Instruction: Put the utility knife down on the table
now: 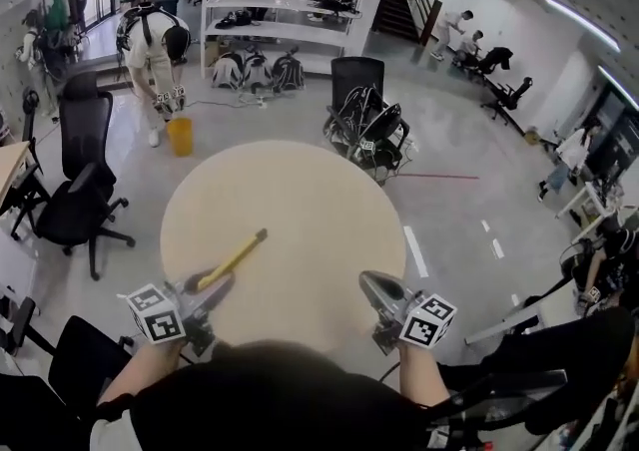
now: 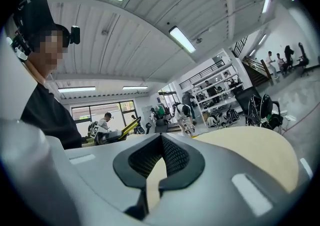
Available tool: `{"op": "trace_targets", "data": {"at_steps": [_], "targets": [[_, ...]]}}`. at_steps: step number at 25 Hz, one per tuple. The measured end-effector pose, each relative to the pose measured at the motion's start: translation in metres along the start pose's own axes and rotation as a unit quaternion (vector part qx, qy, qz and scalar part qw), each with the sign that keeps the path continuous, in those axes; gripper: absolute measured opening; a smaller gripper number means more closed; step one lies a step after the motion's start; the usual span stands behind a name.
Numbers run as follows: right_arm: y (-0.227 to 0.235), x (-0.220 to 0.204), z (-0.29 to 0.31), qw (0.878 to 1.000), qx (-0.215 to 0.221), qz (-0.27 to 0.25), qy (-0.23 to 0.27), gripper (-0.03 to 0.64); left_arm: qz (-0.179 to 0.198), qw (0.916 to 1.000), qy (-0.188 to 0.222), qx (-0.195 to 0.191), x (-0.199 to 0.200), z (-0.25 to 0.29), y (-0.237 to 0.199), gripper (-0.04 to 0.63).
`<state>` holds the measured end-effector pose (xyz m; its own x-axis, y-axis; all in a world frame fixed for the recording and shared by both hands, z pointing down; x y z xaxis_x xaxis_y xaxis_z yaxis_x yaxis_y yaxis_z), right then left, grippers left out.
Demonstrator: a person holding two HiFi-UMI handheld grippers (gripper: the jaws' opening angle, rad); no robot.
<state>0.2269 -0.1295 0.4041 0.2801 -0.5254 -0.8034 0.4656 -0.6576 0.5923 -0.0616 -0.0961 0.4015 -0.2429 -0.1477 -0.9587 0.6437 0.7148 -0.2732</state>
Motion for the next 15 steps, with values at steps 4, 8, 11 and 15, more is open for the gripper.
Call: {"op": "trace_targets", "data": {"at_steps": [4, 8, 11, 15], "targets": [[-0.010, 0.010, 0.057, 0.999, -0.030, 0.004, 0.016, 0.015, -0.007, 0.9993, -0.002, -0.036, 0.021, -0.001, -0.069, 0.067], [-0.014, 0.026, 0.110, 0.998, -0.055, 0.002, 0.029, 0.015, 0.004, 0.9978, 0.004, -0.066, 0.049, 0.001, -0.130, 0.067], [-0.008, 0.024, 0.137, 0.998, -0.061, -0.004, 0.020, 0.014, 0.004, 0.9968, 0.001, -0.080, 0.046, 0.010, -0.158, 0.067], [0.012, 0.023, 0.142, 0.998, -0.065, 0.002, 0.011, 0.015, -0.008, 0.9961, 0.000, -0.088, 0.033, 0.031, -0.171, 0.067]]}}
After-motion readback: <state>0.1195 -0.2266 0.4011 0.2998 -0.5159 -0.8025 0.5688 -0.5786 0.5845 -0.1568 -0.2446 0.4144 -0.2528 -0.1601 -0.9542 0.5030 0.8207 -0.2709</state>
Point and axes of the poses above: the fingertips, and each gripper's own axes: z forward along the fingers, y to its right, x out of its top, the point moved 2 cm from there along -z, backward along the fingers, and after that the axes turned 14 degrees about z, right-handed, at the moved point
